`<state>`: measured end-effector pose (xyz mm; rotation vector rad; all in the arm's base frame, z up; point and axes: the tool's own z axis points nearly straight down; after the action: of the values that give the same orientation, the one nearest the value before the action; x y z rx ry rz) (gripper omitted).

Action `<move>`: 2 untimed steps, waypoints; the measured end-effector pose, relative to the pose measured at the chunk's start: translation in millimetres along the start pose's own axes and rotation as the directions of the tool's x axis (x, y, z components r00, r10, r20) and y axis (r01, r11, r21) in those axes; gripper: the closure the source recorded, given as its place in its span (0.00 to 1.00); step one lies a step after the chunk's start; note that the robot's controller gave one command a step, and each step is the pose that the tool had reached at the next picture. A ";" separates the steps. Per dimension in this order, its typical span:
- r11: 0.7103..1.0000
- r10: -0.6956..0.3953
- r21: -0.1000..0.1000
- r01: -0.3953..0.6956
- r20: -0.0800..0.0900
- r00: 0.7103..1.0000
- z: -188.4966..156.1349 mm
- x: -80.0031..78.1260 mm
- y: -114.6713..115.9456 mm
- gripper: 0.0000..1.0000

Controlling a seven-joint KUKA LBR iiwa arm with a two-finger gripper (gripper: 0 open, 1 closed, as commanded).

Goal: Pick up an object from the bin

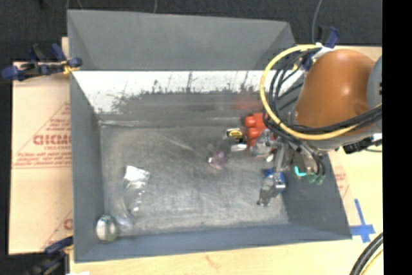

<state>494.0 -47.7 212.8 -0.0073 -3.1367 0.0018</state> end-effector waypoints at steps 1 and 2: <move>0.953 -0.304 0.001 0.304 0.008 0.953 70.3 -75.8 20.3 0.00; 0.882 -0.471 0.004 0.471 0.008 0.882 130.5 -122.3 10.3 0.00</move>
Offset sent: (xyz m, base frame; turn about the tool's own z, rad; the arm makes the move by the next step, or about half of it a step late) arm 0.0749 0.0203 -0.0692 -0.3101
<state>615.7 -38.1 81.7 0.7561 -3.0526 0.0025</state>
